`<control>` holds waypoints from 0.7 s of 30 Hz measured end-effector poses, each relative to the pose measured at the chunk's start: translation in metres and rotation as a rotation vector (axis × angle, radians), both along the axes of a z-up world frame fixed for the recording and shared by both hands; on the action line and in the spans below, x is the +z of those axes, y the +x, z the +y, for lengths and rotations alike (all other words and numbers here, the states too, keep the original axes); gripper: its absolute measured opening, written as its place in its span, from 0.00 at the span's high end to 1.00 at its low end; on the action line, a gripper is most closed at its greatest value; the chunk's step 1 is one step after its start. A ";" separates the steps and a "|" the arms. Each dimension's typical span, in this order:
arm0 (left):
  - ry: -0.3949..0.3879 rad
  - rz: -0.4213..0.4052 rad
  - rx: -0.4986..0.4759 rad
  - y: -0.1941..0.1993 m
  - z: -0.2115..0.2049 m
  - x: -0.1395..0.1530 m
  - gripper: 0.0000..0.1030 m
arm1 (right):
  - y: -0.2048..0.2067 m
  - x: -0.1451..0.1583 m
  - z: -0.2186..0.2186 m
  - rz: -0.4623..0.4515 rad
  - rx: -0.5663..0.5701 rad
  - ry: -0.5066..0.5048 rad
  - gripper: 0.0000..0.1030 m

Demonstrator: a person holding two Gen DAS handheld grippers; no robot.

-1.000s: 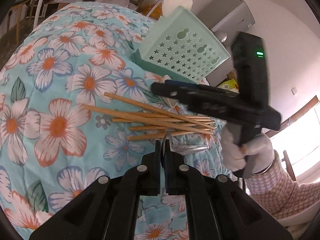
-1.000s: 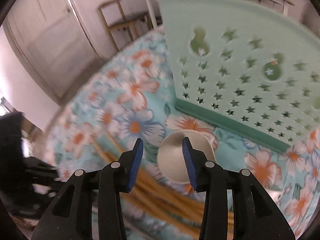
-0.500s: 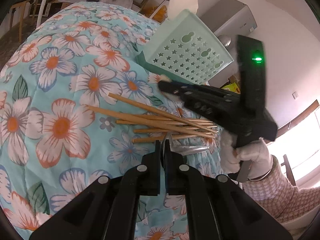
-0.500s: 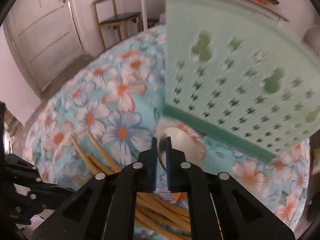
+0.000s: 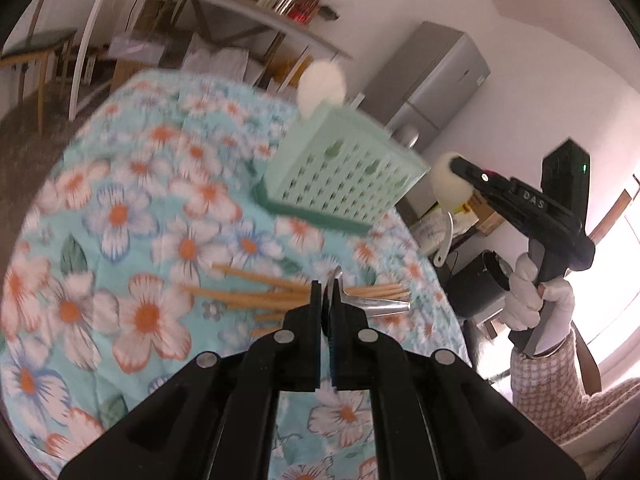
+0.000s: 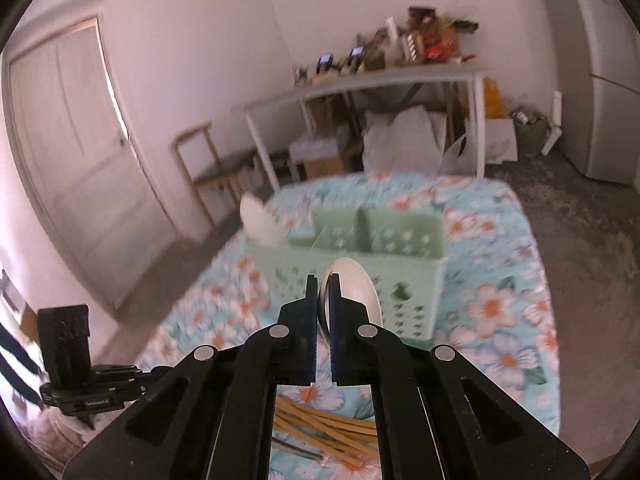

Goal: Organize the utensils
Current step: 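Lift the white plastic spoon with the right tool toward the holder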

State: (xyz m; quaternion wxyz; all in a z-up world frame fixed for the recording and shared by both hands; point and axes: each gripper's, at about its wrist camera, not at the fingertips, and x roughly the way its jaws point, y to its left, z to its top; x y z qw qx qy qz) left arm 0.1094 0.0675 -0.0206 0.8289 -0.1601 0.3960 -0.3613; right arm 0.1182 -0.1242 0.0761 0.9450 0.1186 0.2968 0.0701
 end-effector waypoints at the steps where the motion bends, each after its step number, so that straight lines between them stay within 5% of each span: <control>1: -0.001 -0.013 0.003 0.001 0.000 0.005 0.98 | -0.002 0.005 -0.004 -0.017 -0.008 0.010 0.97; 9: 0.016 -0.244 0.063 0.004 0.013 0.092 0.98 | -0.030 0.032 -0.024 -0.141 -0.036 0.045 0.97; 16: 0.243 -0.470 0.099 0.033 -0.012 0.172 0.98 | -0.047 0.036 -0.032 -0.199 -0.034 0.047 0.97; 21: 0.454 -0.500 0.067 0.066 -0.051 0.184 0.98 | -0.051 0.035 -0.041 -0.218 -0.030 0.068 0.97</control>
